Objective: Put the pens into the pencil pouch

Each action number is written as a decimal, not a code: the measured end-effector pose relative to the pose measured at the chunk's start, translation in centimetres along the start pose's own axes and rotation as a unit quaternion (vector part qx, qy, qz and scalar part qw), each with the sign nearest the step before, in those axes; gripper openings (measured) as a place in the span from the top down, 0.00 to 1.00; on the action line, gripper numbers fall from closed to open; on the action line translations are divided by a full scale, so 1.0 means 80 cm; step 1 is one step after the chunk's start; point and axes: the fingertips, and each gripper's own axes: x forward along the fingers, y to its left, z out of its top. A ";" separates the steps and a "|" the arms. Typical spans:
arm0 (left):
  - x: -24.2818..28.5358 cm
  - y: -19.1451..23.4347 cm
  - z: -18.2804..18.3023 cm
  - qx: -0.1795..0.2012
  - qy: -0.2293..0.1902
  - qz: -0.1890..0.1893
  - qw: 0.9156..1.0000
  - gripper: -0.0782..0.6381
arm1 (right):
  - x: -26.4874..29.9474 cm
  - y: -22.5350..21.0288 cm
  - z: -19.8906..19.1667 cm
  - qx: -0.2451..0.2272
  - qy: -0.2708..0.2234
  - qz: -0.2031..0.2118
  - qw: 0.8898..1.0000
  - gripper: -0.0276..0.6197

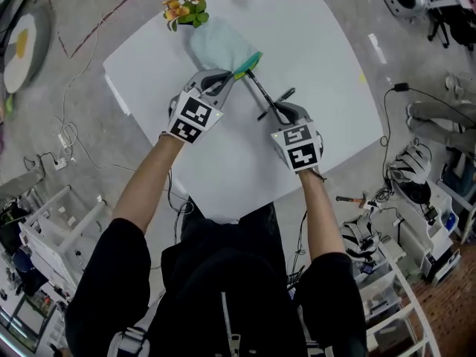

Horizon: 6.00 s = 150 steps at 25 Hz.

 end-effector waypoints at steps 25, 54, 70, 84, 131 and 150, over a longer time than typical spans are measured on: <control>0.001 -0.002 0.001 -0.015 -0.001 -0.020 1.000 0.84 | 0.056 -0.012 0.091 -0.037 -0.014 0.024 0.999 0.88; -0.018 0.008 0.032 -0.078 -0.049 -0.048 0.995 0.84 | 0.081 -0.005 0.153 -0.072 -0.121 0.004 0.990 0.87; -0.010 0.007 0.022 -0.075 -0.039 -0.039 0.996 0.84 | 0.046 -0.022 0.131 -0.039 -0.124 -0.027 0.991 0.77; -0.001 0.006 0.009 -0.066 -0.019 -0.037 0.997 0.84 | 0.004 -0.044 0.082 0.080 -0.132 -0.095 0.983 0.70; -0.001 0.008 -0.009 -0.058 0.004 -0.031 0.998 0.84 | 0.030 0.008 -0.064 0.136 -0.018 -0.151 0.979 0.59; 0.002 0.007 -0.007 -0.055 0.005 -0.028 0.998 0.84 | 0.006 -0.014 -0.096 0.180 -0.029 -0.154 0.971 0.89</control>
